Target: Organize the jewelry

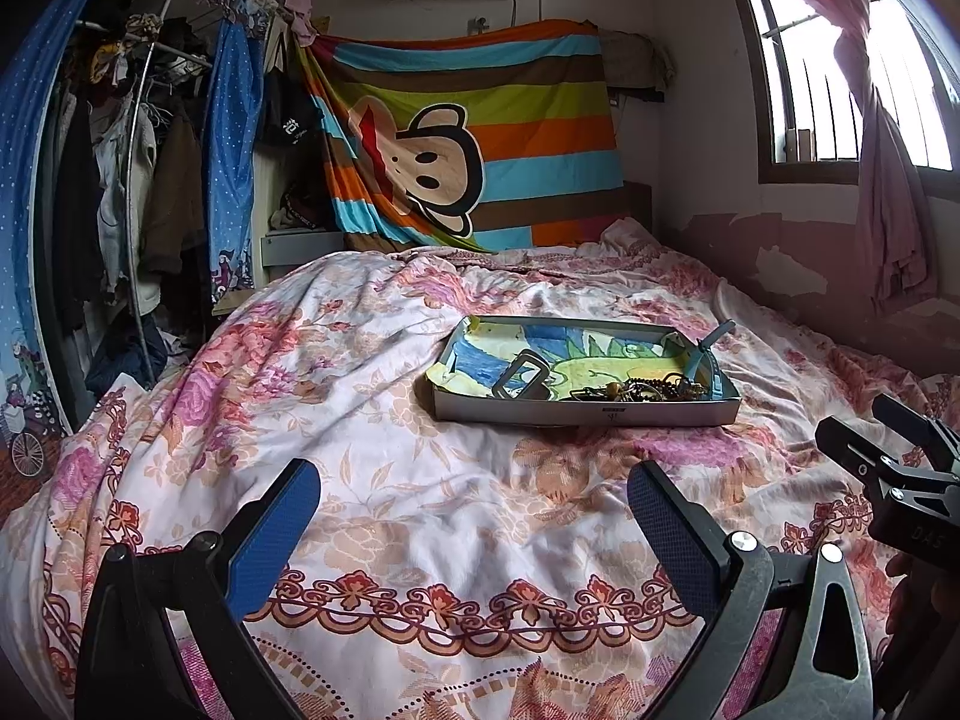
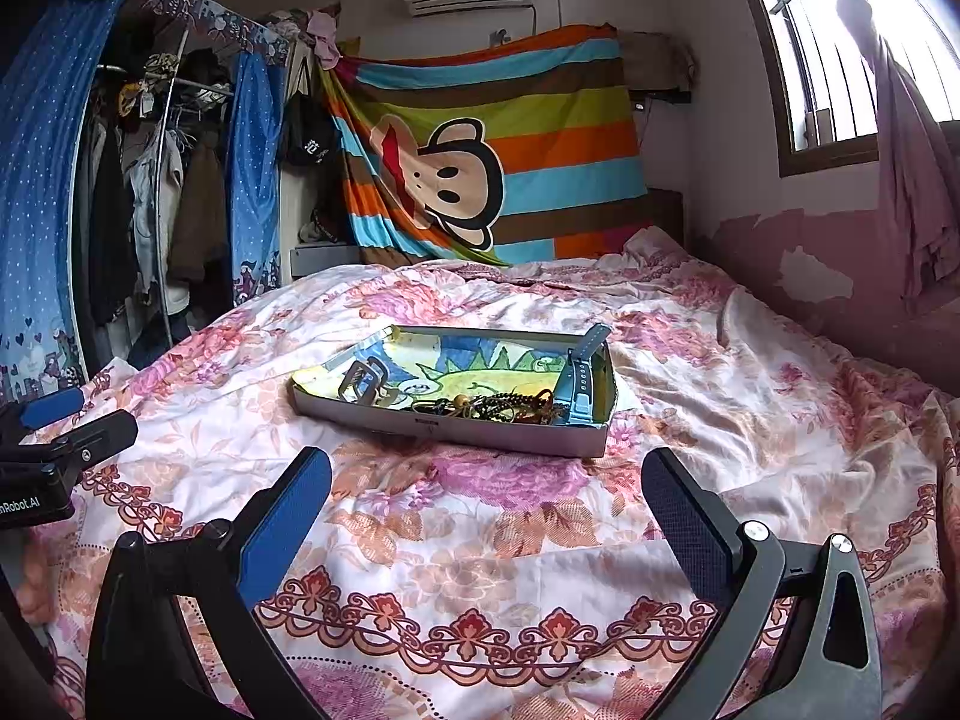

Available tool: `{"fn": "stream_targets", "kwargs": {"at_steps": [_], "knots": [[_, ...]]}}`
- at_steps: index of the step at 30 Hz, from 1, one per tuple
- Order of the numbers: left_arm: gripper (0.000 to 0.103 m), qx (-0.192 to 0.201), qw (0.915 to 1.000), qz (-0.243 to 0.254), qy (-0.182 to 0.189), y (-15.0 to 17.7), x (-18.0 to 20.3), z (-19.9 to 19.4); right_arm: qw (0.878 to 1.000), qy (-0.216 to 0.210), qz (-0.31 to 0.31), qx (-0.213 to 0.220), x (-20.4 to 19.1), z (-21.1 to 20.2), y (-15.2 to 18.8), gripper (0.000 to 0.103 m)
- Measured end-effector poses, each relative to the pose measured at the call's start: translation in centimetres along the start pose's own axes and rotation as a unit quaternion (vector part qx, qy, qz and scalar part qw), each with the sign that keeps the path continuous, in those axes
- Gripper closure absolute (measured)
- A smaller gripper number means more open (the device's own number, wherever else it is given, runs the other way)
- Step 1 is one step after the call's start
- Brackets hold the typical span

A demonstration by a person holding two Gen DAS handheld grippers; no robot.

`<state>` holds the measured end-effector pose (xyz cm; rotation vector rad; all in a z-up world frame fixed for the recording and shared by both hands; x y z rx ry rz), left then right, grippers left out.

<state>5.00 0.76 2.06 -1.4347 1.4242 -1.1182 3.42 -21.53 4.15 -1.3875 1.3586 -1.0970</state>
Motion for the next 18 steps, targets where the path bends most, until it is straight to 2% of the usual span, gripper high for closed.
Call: {"fn": "stream_targets", "kwargs": {"at_steps": [18], "knots": [[0.000, 0.000, 1.0000, 0.002, 0.000, -0.05, 0.13, 0.01, 1.000, -0.001, -0.001, -0.001, -0.04, 0.09, 0.08, 0.001]]}}
Point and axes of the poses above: each gripper's, at about its wrist camera, not at the fingertips, and z roughly the way its jaws point, x to its right, y to its underside, the point moved 2 cm from there along z, roughly the way its jaws point, and after that the axes turned 5 degrees about x, right-handed, at the moved point
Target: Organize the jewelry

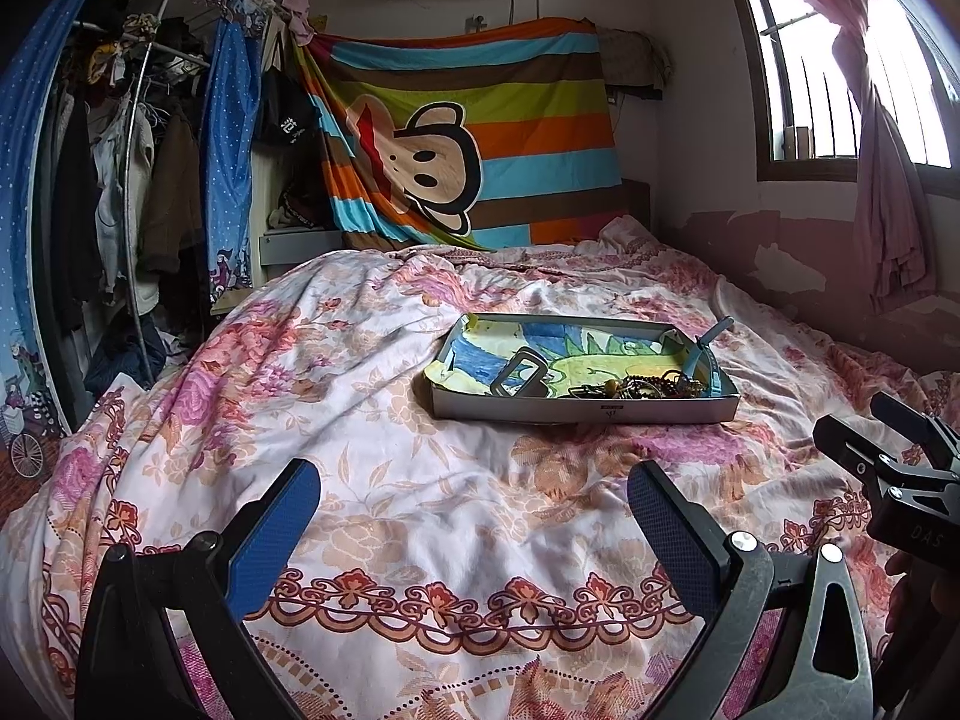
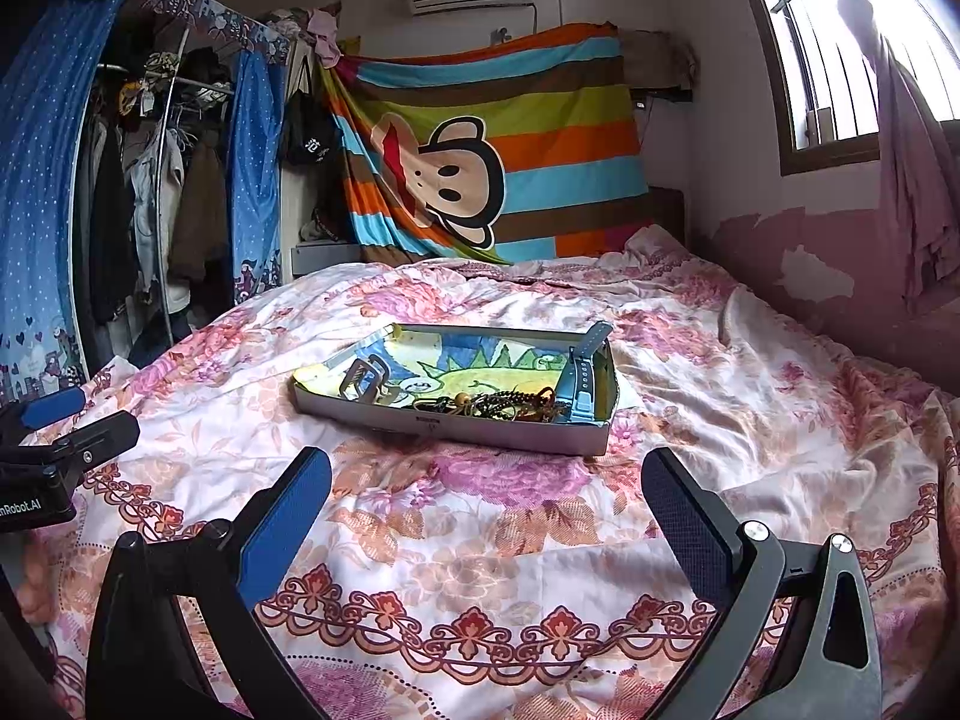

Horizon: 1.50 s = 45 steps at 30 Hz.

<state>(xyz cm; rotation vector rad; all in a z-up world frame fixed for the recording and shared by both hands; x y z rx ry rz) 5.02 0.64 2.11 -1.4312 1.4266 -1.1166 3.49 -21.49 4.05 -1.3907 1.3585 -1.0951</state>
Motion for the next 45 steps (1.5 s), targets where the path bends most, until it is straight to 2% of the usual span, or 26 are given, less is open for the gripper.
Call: {"fn": "stream_targets", "kwargs": {"at_steps": [45], "knots": [[0.000, -0.002, 1.0000, 0.003, 0.000, 0.06, 0.22, 0.00, 1.000, -0.001, -0.001, -0.003, -0.23, -0.01, 0.23, 0.001]]}}
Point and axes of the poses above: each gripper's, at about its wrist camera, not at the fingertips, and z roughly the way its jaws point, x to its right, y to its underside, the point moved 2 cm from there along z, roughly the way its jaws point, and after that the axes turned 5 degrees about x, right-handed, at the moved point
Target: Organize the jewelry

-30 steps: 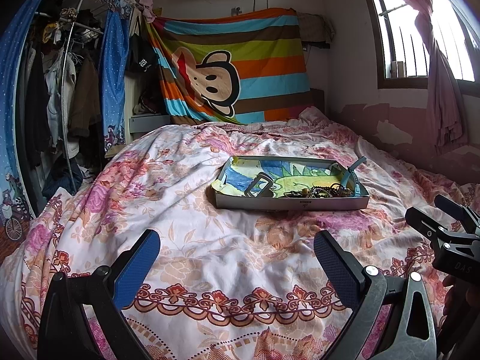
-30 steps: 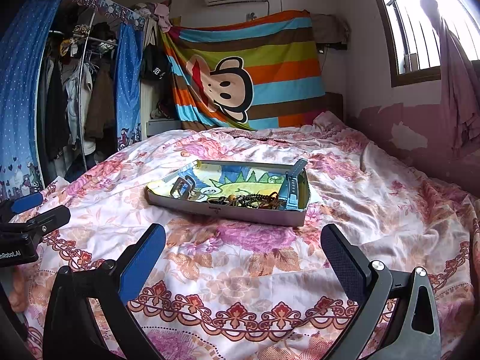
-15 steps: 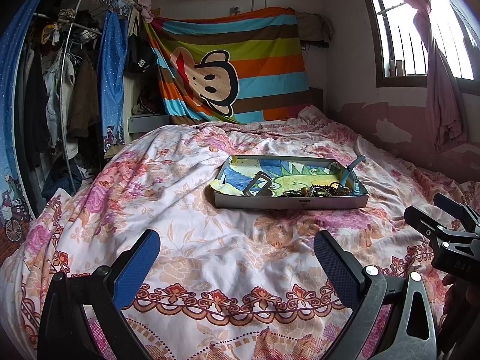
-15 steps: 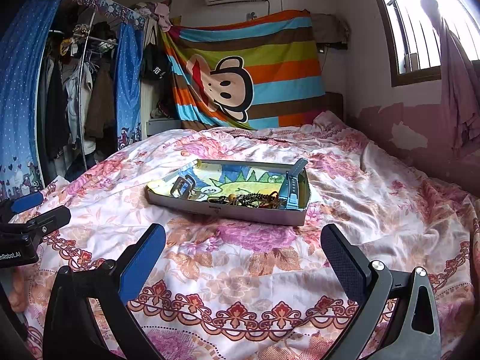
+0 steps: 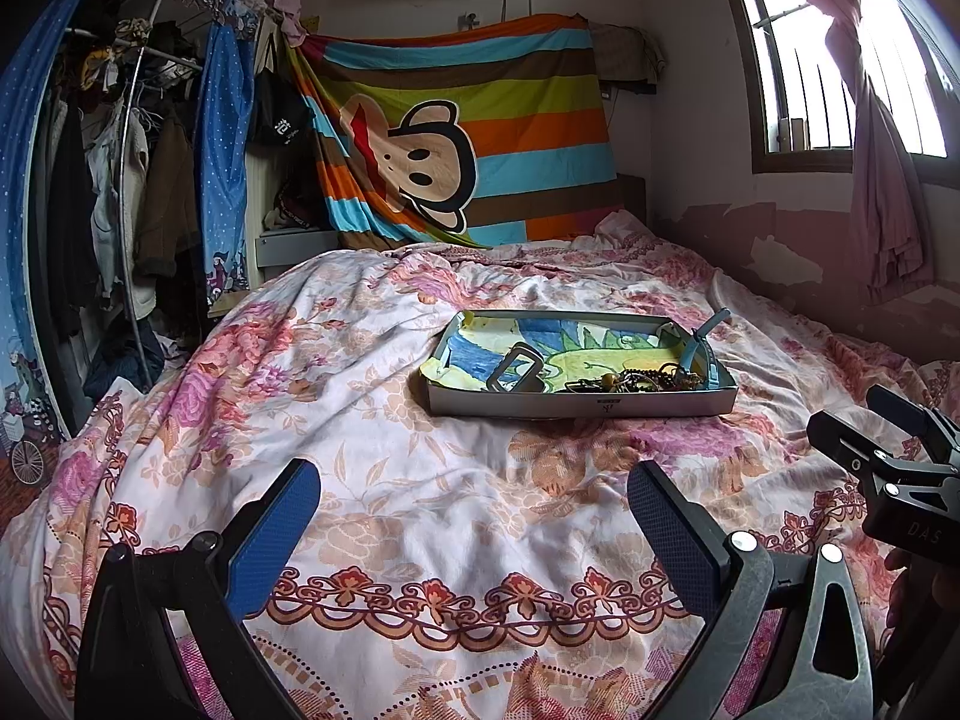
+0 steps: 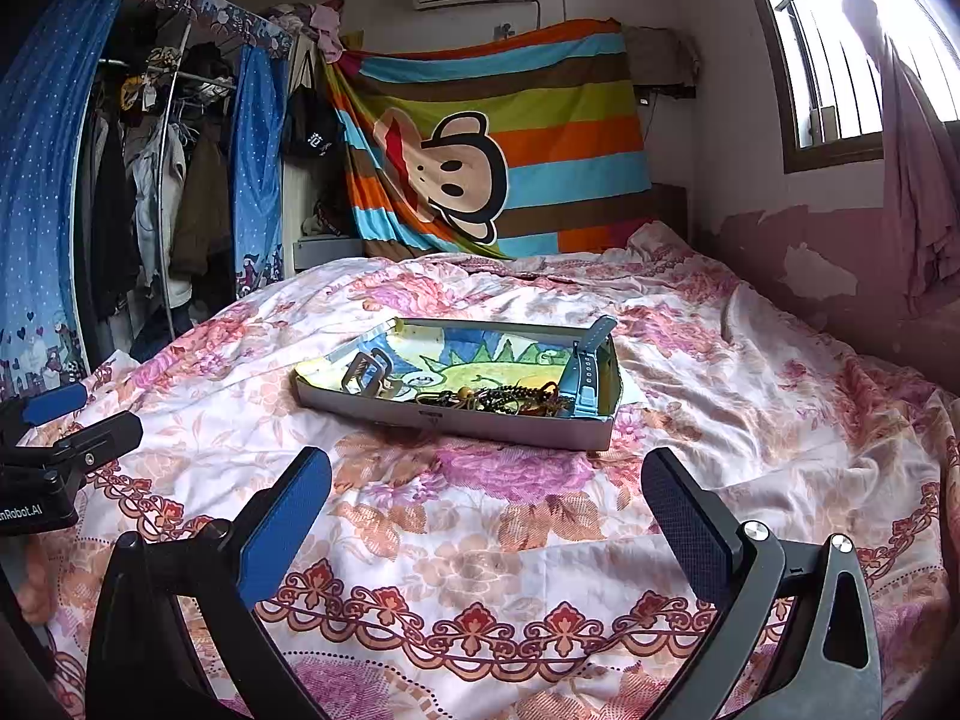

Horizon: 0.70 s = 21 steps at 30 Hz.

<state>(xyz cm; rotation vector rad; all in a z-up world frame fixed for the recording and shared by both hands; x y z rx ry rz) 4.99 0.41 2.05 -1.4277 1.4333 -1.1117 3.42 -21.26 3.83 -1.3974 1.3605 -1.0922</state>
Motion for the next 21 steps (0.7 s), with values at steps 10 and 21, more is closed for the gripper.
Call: {"fn": "stream_targets", "kwargs": {"at_steps": [10, 21], "knots": [[0.000, -0.005, 1.0000, 0.006, 0.005, -0.10, 0.22, -0.05, 1.000, 0.000, 0.000, -0.001, 0.02, 0.02, -0.07, 0.001], [0.000, 0.008, 0.9996, 0.028, 0.000, -0.34, 0.35, -0.64, 1.000, 0.000, -0.001, -0.001, 0.05, 0.05, -0.07, 0.001]]}}
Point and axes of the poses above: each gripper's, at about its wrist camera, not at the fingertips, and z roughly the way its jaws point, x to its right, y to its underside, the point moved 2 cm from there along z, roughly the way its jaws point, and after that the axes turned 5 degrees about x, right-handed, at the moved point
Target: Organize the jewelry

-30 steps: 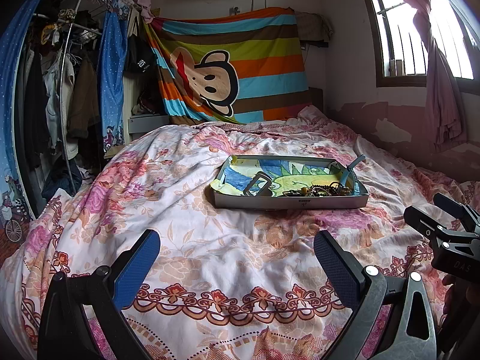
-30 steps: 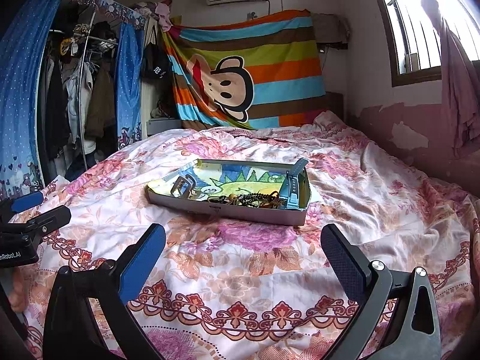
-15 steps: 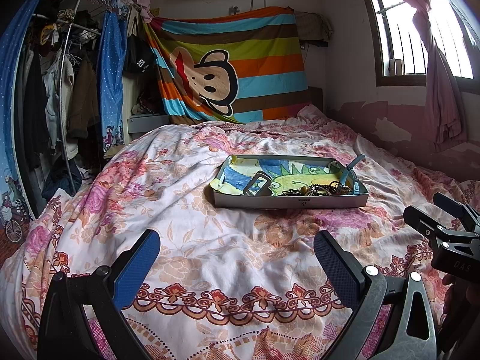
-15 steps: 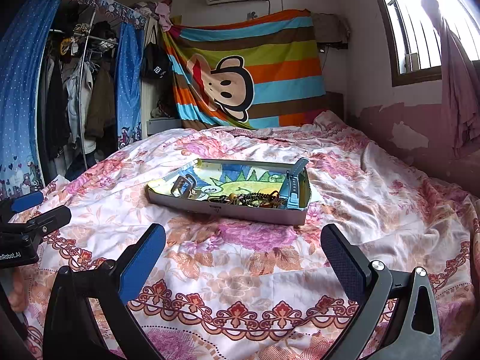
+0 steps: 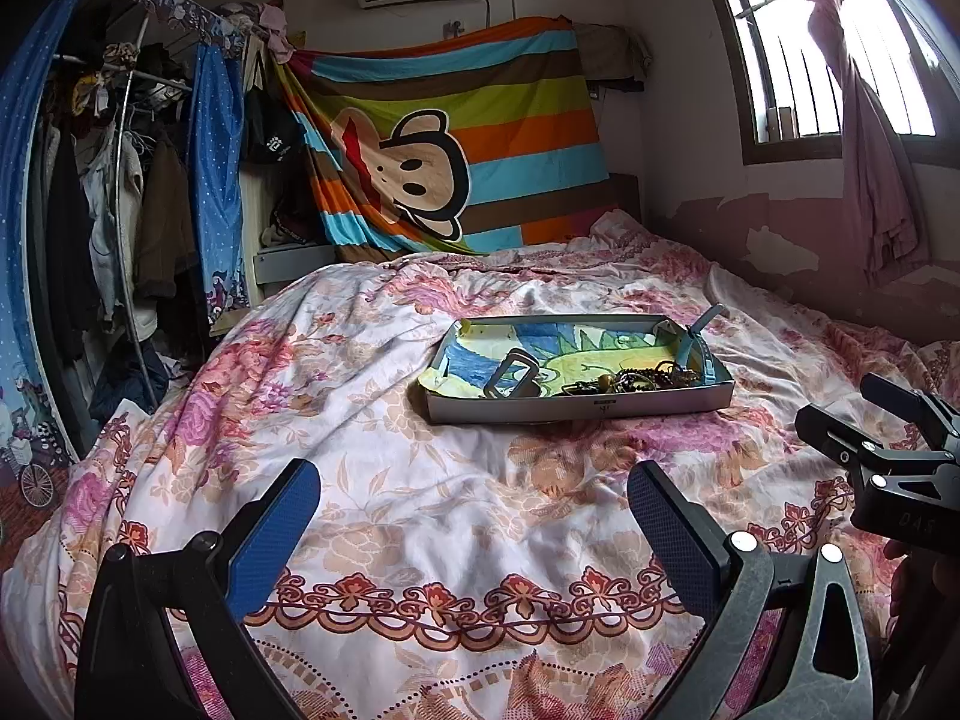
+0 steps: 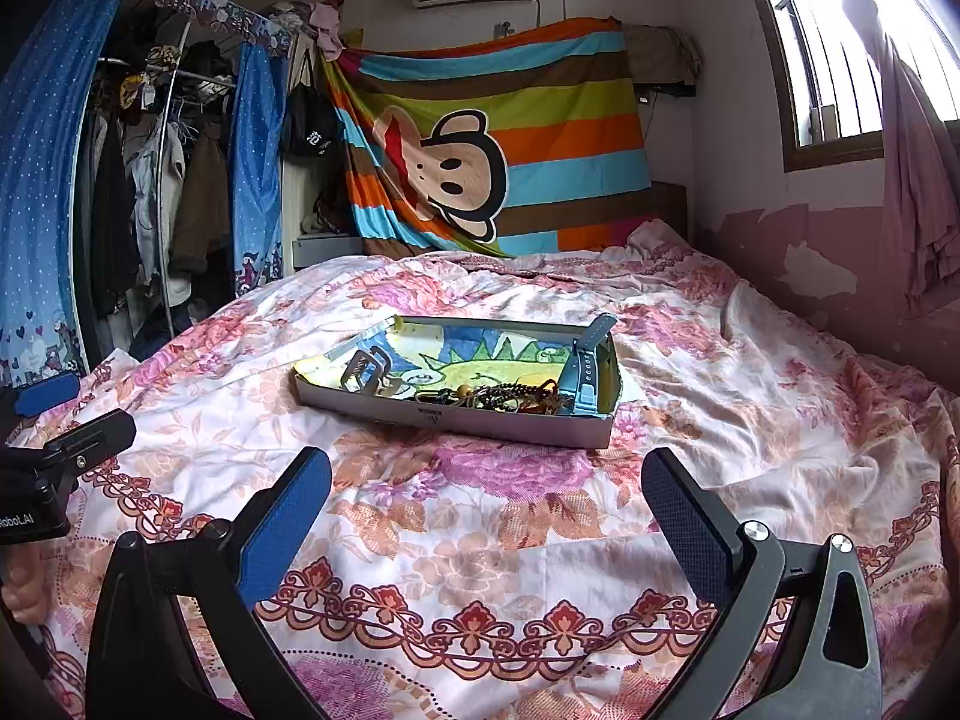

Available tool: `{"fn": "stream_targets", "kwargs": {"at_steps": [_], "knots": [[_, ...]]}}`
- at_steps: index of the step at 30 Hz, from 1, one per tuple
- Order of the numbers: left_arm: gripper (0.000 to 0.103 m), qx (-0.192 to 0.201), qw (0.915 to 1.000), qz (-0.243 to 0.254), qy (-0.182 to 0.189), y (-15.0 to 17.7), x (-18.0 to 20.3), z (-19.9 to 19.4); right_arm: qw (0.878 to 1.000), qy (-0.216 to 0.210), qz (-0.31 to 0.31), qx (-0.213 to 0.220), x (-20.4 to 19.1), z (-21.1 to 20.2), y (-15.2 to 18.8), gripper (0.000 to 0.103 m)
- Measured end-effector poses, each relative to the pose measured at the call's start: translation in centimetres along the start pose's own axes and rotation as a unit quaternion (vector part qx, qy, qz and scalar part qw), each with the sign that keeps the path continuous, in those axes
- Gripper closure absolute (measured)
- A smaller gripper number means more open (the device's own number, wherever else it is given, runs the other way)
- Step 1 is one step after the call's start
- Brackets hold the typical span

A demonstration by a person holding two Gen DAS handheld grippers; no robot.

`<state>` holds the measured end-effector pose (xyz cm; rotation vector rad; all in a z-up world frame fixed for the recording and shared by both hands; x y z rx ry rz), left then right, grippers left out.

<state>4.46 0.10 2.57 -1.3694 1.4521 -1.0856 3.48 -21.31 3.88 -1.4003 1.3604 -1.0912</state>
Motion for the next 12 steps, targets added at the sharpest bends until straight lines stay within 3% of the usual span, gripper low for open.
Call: {"fn": "stream_targets", "kwargs": {"at_steps": [12], "knots": [[0.000, -0.001, 1.0000, -0.001, 0.001, 0.03, 0.22, 0.06, 1.000, 0.000, 0.000, -0.001, -0.02, 0.01, 0.01, 0.001]]}}
Point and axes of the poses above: each gripper's, at about its wrist camera, not at the fingertips, and z roughly the way its jaws point, x to its right, y to its underside, the point moved 2 cm from there along z, roughly the way its jaws point, and after that the axes turned 5 degrees about x, right-handed, at the moved point
